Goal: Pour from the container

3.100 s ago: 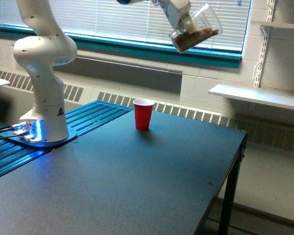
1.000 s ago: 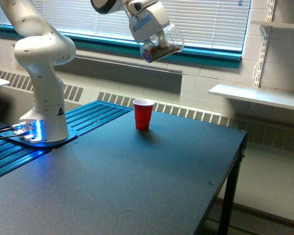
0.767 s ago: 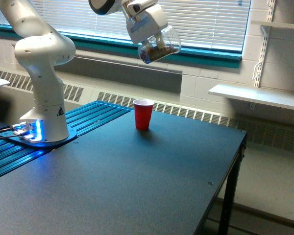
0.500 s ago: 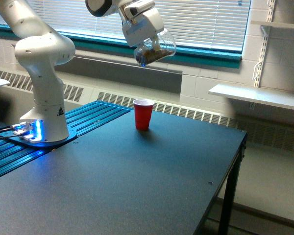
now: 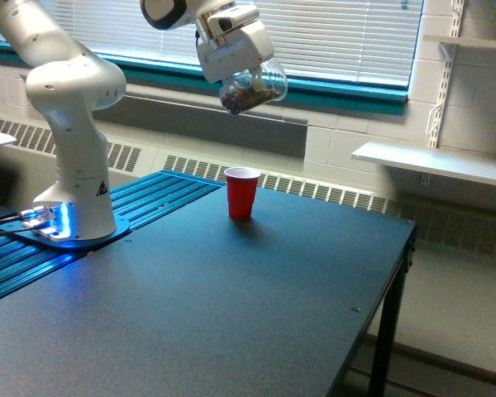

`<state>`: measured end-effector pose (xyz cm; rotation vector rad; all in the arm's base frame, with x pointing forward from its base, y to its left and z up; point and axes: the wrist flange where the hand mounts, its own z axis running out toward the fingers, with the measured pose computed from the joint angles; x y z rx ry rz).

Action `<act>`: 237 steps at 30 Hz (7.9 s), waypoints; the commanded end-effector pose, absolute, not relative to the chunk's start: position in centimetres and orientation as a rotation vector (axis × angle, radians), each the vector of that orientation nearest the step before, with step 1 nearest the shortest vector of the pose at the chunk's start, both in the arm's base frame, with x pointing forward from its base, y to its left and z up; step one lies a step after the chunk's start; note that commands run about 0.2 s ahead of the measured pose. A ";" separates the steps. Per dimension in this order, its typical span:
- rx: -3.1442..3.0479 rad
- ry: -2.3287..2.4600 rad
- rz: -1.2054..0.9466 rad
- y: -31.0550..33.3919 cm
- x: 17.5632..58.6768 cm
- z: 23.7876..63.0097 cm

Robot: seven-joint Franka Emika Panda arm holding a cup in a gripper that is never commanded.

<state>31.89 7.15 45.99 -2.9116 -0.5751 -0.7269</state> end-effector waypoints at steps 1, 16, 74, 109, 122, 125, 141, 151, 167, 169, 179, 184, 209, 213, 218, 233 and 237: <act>-2.885 -0.727 -0.718 8.9 31.3 45.9; -2.846 -0.844 -0.671 11.5 29.7 43.9; -2.838 -1.170 -0.367 16.3 26.1 37.7; -2.871 -1.296 -0.227 17.7 26.1 35.6; -2.877 -1.347 -0.199 19.0 26.4 35.3; -2.877 -1.356 -0.199 19.3 26.5 35.4; -2.889 -1.405 -0.160 20.0 26.8 34.8; -2.895 -1.441 -0.140 20.4 26.9 34.8; -2.909 -1.474 -0.125 20.7 27.1 35.1; -2.910 -1.478 -0.124 20.7 27.1 35.1; -2.909 -1.527 -0.102 21.3 27.1 35.1; -2.904 -1.555 -0.091 21.6 27.2 35.2; -2.914 -1.640 -0.024 22.2 27.3 34.8; -2.913 -1.653 -0.020 22.3 27.4 34.8; -2.917 -1.662 -0.021 22.5 27.5 34.9; -2.918 -1.695 0.006 22.7 27.5 34.8; -2.914 -1.701 0.012 22.7 27.5 34.8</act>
